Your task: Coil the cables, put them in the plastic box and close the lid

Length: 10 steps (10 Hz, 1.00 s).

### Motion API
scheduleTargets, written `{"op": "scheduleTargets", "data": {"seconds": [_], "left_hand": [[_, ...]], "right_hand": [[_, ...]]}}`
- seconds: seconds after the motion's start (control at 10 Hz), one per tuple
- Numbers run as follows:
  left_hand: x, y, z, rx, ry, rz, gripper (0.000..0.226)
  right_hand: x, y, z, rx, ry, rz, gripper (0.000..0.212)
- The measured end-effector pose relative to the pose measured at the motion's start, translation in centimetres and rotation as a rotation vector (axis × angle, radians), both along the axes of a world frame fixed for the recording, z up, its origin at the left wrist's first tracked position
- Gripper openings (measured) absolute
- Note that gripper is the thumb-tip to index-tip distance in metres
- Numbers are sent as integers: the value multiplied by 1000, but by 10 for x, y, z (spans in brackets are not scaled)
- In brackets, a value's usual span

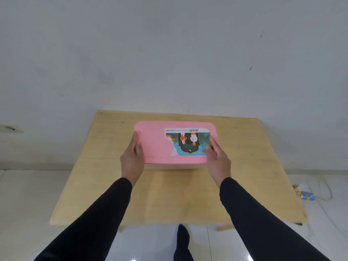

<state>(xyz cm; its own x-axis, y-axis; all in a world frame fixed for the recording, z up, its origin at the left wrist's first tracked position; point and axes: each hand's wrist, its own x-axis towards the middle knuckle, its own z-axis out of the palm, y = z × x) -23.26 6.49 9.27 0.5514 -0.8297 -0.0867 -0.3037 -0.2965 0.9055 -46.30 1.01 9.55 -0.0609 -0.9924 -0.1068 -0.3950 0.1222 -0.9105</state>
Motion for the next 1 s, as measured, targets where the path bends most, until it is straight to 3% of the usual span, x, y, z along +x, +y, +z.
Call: {"op": "scheduleTargets", "data": {"seconds": [0.4,1.0], "left_hand": [[13,-132,-17,47,-39,86,42],[39,-170,-28,81,-40,-38,46]], "right_hand": [[20,-138,-19,49,20,57,39],[32,-171,-38,41,188,95,41]]}}
